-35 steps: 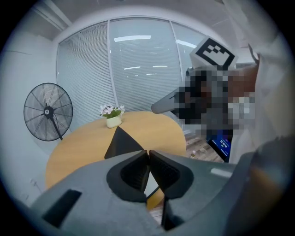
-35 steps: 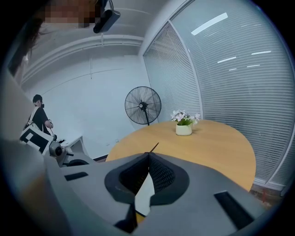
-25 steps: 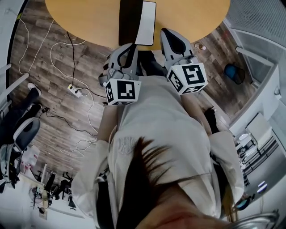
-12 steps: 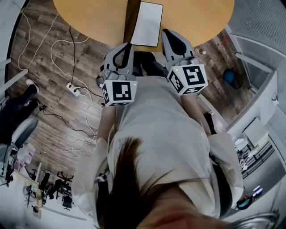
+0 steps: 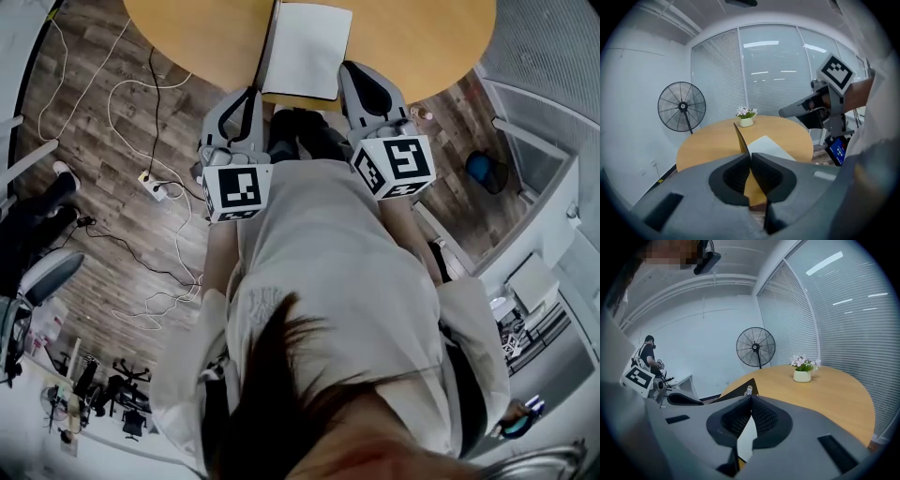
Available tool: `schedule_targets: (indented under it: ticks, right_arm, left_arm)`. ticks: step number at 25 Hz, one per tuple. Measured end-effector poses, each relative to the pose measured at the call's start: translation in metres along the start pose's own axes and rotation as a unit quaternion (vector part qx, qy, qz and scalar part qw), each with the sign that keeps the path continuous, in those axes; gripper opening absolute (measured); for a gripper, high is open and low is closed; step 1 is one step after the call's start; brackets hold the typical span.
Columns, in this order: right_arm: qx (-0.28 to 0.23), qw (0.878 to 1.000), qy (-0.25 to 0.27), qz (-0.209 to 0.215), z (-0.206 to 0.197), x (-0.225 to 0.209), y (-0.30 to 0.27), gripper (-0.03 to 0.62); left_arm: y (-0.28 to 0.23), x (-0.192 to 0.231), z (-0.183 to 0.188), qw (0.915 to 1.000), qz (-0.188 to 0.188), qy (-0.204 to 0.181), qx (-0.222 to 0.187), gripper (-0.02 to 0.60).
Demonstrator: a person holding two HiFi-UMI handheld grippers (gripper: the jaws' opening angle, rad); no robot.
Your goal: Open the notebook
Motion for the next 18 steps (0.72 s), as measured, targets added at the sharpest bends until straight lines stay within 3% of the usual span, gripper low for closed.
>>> schedule_targets:
  ticks: [18]
  right_arm:
    - [0.002, 1.000, 0.013, 0.002, 0.005, 0.008, -0.004, 0.002]
  left_arm:
    - [0.008, 0.052, -0.043, 0.9924, 0.074, 0.095, 0.025, 0.031]
Point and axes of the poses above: the fingertips, and each gripper's own axes: y backward along the fingers, x to its left, z out of its top, the point moved 6 cm from there along y, backward along the fingers, and after that the axes turned 2 degrees about -x, right-handed, at the moved point
